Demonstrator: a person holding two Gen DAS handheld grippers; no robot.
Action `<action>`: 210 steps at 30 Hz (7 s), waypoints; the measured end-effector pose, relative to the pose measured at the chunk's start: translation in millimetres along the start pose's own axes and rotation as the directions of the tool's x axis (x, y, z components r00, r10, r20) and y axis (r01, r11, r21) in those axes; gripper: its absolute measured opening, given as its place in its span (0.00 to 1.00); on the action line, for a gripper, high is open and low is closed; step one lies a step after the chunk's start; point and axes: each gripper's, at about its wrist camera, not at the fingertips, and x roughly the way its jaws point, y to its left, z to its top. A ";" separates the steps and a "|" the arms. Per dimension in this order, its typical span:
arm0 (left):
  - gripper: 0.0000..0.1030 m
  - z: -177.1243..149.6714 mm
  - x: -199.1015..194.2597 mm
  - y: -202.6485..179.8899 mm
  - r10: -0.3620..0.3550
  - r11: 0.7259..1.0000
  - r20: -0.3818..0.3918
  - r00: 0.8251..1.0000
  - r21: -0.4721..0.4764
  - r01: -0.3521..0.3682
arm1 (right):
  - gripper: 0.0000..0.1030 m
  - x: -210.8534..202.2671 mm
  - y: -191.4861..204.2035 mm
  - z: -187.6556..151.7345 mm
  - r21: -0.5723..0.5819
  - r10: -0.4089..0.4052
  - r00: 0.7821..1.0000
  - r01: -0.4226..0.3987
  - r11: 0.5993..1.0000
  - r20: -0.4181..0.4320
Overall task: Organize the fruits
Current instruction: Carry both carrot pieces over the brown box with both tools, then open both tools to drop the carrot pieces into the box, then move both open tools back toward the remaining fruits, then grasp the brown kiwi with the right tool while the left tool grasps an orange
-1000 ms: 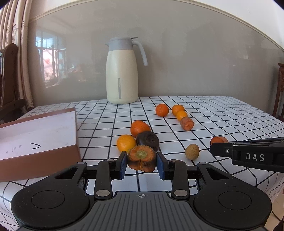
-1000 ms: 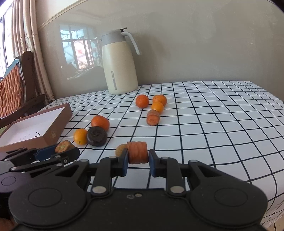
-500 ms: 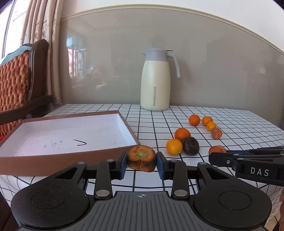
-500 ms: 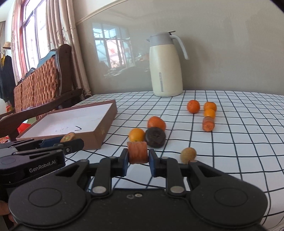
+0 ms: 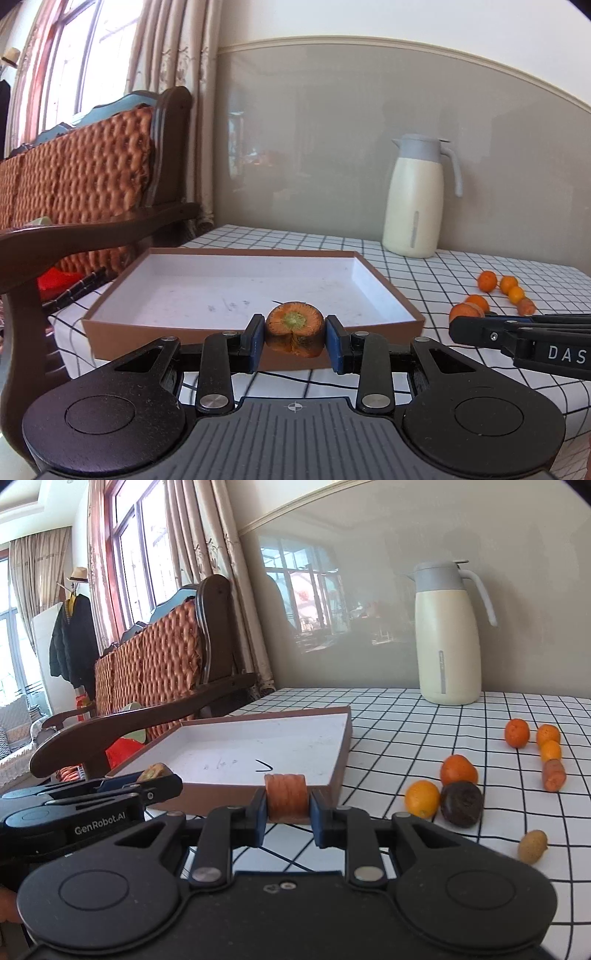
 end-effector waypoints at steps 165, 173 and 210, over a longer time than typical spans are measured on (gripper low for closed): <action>0.54 -11.0 102.1 -190.0 -0.218 0.912 -0.133 0.967 0.325 0.250 | 0.37 -49.3 -130.5 -26.7 0.137 -0.342 0.939 0.342 0.930 -0.029; 0.54 -13.6 118.6 -199.1 -0.203 0.930 -0.185 0.962 0.271 0.248 | 0.37 -49.0 -133.9 -27.2 0.144 -0.345 0.938 0.346 0.927 -0.033; 0.35 -20.5 108.5 -194.3 -0.241 0.932 -0.199 0.950 0.225 0.284 | 0.18 -23.8 -129.7 -33.2 0.113 -0.350 0.933 0.358 0.927 -0.086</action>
